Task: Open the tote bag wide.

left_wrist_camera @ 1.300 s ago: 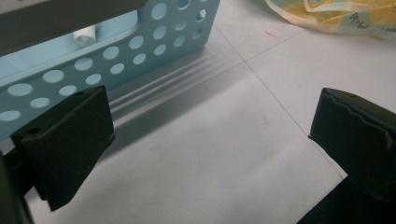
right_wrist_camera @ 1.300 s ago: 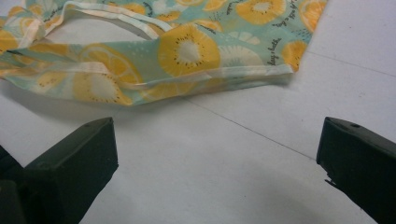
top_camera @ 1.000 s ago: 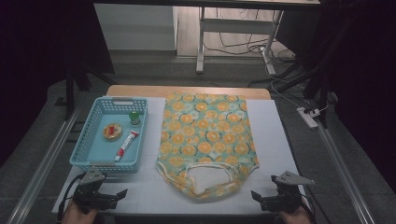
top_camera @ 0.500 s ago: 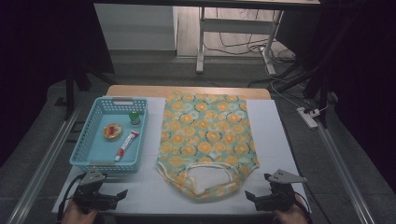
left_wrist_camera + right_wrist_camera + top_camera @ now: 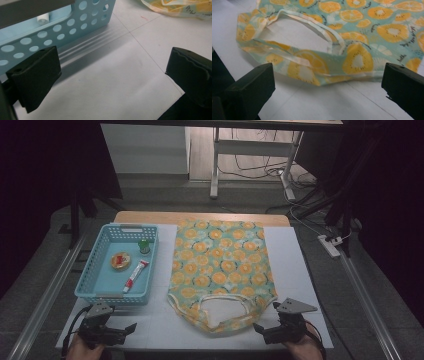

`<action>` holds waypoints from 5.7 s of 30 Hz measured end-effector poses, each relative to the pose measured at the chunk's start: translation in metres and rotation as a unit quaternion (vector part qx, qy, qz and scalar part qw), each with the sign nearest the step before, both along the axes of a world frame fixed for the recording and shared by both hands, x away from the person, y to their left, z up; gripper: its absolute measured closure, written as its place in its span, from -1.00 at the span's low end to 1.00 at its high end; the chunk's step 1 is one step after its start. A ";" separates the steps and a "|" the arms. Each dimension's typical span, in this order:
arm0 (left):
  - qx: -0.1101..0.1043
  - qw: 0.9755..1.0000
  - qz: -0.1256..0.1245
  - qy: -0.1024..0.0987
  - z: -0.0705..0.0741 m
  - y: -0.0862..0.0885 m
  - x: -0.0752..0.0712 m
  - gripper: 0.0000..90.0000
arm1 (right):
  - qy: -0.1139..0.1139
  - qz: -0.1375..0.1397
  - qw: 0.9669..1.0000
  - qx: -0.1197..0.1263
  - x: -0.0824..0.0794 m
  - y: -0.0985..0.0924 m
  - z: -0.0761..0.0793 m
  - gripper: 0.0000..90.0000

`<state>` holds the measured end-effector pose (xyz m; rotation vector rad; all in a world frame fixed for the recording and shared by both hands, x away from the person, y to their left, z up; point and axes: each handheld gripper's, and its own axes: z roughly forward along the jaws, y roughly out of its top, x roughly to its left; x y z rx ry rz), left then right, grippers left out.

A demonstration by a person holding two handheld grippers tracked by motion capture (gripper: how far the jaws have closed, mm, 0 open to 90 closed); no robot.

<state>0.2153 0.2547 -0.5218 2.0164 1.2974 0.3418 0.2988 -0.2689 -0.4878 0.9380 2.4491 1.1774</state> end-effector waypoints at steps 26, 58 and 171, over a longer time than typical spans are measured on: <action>-0.002 1.000 0.000 0.005 0.000 0.000 0.001 -1.00 | 0.035 0.096 0.994 -0.039 0.017 0.065 0.002 -1.00; 0.001 1.000 -0.003 0.004 0.000 0.000 0.001 -1.00 | 0.091 0.194 0.975 -0.063 0.035 0.098 0.003 1.00; -0.005 1.000 0.000 0.003 0.000 0.002 0.000 -1.00 | 0.042 0.134 0.981 -0.133 0.143 0.129 -0.031 -0.98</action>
